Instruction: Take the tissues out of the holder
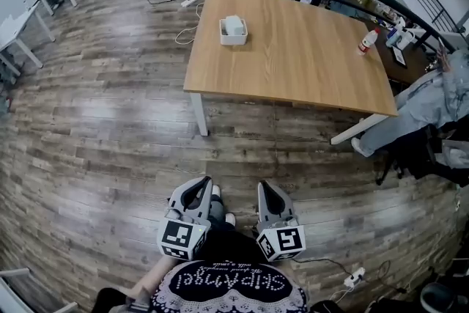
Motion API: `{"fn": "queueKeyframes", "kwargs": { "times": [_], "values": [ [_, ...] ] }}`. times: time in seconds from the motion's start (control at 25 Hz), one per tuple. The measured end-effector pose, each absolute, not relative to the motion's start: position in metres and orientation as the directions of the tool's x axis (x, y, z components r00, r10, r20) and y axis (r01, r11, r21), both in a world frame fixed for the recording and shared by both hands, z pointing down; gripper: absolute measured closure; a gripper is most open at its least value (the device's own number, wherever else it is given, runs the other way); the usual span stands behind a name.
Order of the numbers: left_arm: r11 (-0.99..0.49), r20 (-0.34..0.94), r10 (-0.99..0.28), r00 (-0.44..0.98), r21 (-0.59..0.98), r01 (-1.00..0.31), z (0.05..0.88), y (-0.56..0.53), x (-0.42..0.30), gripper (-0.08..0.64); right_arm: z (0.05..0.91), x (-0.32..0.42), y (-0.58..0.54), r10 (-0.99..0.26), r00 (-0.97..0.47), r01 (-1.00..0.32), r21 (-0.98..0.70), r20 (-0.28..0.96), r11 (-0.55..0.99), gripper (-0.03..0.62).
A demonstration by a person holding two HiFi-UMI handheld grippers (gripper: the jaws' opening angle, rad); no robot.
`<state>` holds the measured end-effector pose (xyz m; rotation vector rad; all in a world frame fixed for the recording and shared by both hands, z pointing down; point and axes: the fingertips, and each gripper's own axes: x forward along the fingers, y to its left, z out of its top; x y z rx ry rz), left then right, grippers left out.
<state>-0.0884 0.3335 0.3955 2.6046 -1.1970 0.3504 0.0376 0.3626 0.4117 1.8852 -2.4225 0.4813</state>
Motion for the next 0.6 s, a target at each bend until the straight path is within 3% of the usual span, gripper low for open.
{"fn": "queueKeyframes", "kwargs": {
  "times": [0.6],
  "values": [
    [-0.720,0.291,-0.631,0.719,0.124,-0.682,0.378,0.235,-0.096,0.554,0.395,0.024,0.278,-0.965,-0.159,-0.974,-0.195,0.211,0.118,0.583]
  ]
}}
